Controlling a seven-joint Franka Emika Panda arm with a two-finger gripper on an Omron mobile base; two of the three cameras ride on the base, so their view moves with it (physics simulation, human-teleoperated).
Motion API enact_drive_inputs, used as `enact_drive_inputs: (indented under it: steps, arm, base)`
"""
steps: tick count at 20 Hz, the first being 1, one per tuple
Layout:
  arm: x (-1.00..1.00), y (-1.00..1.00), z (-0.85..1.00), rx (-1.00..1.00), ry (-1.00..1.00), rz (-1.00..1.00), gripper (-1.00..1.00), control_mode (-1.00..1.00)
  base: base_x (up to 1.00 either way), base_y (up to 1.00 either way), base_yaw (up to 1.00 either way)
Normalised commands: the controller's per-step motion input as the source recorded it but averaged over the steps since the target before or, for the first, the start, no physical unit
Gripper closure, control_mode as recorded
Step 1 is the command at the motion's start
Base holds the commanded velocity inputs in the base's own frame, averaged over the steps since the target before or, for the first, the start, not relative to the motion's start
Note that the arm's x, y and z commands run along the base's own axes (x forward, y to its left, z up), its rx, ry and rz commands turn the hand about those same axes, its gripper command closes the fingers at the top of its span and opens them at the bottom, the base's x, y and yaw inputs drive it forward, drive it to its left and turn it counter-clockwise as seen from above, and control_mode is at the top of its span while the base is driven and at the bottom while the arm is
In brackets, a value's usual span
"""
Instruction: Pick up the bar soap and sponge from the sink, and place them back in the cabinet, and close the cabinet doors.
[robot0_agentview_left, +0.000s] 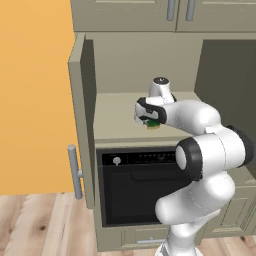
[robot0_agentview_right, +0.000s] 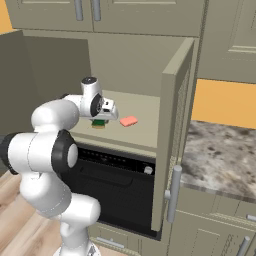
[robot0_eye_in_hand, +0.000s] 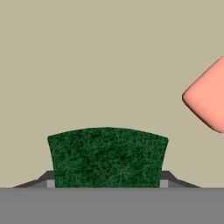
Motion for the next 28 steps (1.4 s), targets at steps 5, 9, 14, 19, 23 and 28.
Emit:
enact_drive_inputs:
  steps: [5,9,14,19,23,28]
  arm:
    - [0.29,0.0,-0.09,0.0,0.0,0.0,1.0,-1.0]
    - [0.29,0.0,-0.13,0.0,0.0,0.0,1.0,-1.0]
    - [0.27,0.0,-0.11,0.0,0.0,0.0,1.0,-1.0]
    - [0.27,0.0,-0.07,0.0,0.0,0.0,1.0,-1.0]
    - [0.21,0.0,-0.12,0.0,0.0,0.0,1.0,-1.0]
    - [0.16,0.0,-0.17,0.0,0.0,0.0,1.0,-1.0]
  base:
    - [0.0,0.0,0.0]
    - [0.0,0.0,0.0]
    - [0.0,0.0,0.0]
    - [0.0,0.0,0.0]
    - [0.0,0.0,0.0]
    - [0.0,0.0,0.0]
